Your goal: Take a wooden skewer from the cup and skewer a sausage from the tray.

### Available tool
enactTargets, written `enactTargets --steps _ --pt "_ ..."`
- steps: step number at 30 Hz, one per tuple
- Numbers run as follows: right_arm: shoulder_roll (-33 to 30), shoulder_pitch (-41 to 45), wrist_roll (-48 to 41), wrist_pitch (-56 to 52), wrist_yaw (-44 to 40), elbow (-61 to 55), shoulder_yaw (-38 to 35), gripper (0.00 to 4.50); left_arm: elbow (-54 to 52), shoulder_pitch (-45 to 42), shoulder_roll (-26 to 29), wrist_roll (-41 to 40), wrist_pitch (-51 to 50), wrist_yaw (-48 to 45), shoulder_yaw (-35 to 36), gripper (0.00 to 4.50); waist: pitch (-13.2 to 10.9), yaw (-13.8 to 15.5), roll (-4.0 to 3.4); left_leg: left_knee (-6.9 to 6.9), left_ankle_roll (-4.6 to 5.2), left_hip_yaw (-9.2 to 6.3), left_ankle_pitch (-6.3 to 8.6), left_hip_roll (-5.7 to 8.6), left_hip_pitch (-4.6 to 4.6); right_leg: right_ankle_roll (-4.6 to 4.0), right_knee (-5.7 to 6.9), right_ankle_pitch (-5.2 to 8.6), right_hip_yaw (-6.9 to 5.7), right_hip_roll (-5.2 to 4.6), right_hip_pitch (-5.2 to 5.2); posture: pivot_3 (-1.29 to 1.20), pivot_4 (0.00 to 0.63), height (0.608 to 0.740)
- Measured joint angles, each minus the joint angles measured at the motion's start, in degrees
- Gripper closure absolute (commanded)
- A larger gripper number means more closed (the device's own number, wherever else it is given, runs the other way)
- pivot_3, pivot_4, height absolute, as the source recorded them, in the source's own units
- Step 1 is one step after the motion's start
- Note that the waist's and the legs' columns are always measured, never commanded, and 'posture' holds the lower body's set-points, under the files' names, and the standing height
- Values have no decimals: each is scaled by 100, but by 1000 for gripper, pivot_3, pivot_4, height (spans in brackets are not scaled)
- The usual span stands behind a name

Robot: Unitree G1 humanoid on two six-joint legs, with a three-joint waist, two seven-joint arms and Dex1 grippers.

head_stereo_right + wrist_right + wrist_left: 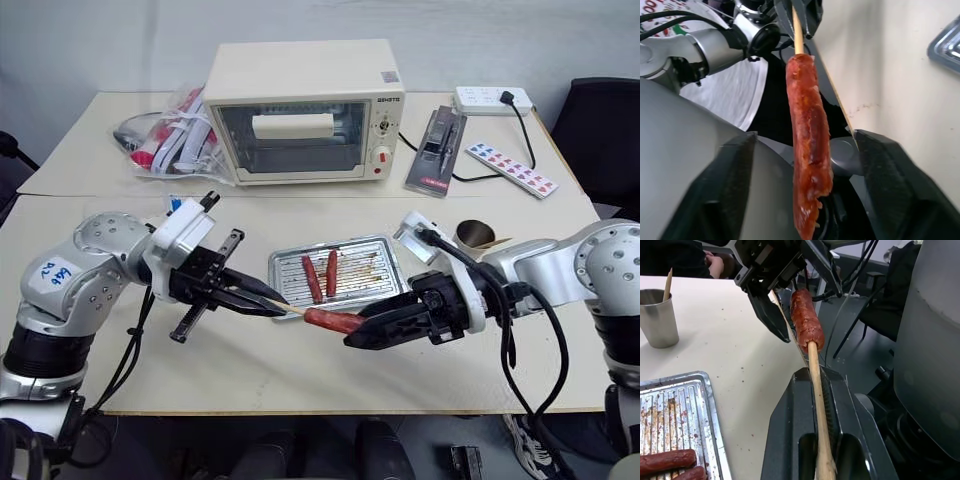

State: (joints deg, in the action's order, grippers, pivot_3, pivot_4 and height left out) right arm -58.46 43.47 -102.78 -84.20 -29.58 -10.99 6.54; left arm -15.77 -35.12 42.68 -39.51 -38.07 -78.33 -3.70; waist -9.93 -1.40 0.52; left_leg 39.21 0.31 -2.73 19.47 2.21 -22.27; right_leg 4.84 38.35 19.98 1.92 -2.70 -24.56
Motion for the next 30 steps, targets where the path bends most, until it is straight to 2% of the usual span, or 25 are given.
enactTargets --steps 3,8,11,14,20,21,25,26,30 --pt "-14 163 291 39 -15 76 -44 1117 -94 291 14 -82 -71 270 246 4500 0 -9 0 -2 0 2 0 0 0 0 -2 0 2 0 -1 0 150 740" --pt "-32 524 934 480 -51 231 -599 1117 -281 1185 -46 -146 -246 1142 898 4500 0 -1 -1 -4 2 -3 1 -2 1 0 -4 0 0 2 -1 0 150 740" --pt "45 416 1326 787 17 -81 -754 1117 -745 1813 -243 -290 -324 1811 1503 4500 0 11 0 -4 7 -1 5 -2 -1 0 -9 0 3 1 2 0 150 740" --pt "273 124 1729 1178 156 -503 -946 1117 -1297 2655 -598 -392 -438 2628 2110 4500 0 23 0 -2 10 1 8 -1 -3 5 -17 -2 3 0 4 0 150 740" --pt "517 -166 2379 1829 261 -1099 -1175 1117 -2120 3547 -1298 -551 -532 4064 2965 4500 0 119 2 4 10 4 8 -1 2 8 -8 -4 4 1 6 0 150 740" --pt "576 -258 2689 2046 236 -1326 -1144 1117 -2306 3740 -1607 -536 -486 4493 3230 4500 0 130 2 4 9 6 8 -1 3 9 -15 -5 6 1 8 0 150 740" --pt "763 -391 3485 2596 97 -1763 -923 486 -2381 3964 -2073 -372 -278 5582 3843 4500 2 153 4 7 8 5 7 0 4 9 -8 -5 4 2 9 0 150 740" --pt "880 -398 3646 2704 67 -1824 -898 145 -2256 3961 -2183 -220 -179 5885 3956 4500 2 162 5 7 8 5 7 2 4 9 -9 -5 4 2 10 0 150 740" --pt "1076 -417 3975 2823 -31 -1822 -860 28 -1428 3519 -2217 -40 -38 6551 4102 4500 4 179 10 8 7 2 6 2 4 9 -8 -5 0 3 9 0 150 740"
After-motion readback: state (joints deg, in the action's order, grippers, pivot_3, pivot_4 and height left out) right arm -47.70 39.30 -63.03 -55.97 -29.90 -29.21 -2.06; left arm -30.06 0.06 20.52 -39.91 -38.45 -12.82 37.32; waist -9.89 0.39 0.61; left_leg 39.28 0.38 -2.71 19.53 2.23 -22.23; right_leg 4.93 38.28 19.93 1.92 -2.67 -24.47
